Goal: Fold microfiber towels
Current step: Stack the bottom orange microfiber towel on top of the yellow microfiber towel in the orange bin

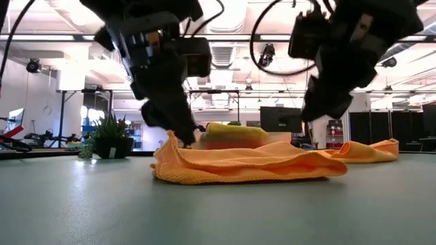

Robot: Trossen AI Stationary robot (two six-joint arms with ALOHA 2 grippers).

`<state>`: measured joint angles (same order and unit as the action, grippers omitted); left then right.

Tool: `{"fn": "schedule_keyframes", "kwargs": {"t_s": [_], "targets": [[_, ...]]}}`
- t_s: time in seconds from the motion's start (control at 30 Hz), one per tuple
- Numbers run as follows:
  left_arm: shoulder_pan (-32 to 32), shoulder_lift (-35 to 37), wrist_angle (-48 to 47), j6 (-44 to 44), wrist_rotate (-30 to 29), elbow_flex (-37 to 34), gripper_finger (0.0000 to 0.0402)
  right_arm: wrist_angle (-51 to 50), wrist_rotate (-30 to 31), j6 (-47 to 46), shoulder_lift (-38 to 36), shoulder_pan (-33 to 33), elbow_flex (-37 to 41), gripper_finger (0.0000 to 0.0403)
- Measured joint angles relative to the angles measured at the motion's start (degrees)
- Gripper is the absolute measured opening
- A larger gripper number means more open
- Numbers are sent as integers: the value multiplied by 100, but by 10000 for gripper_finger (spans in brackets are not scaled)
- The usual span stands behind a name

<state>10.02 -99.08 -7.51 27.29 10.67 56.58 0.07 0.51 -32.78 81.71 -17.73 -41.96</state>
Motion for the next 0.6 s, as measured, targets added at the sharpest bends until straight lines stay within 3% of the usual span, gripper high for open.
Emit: {"fn": "schedule_keyframes", "kwargs": {"t_s": [0.27, 0.6], "targets": [[-10, 957, -1655, -397, -1002, -153, 146, -950, 1289, -67, -960, 93, 0, 68], [-456, 2222, -1888, -529, -1182, -973, 146, -2835, 2382, -736, -2452, 732, 14, 68]]}}
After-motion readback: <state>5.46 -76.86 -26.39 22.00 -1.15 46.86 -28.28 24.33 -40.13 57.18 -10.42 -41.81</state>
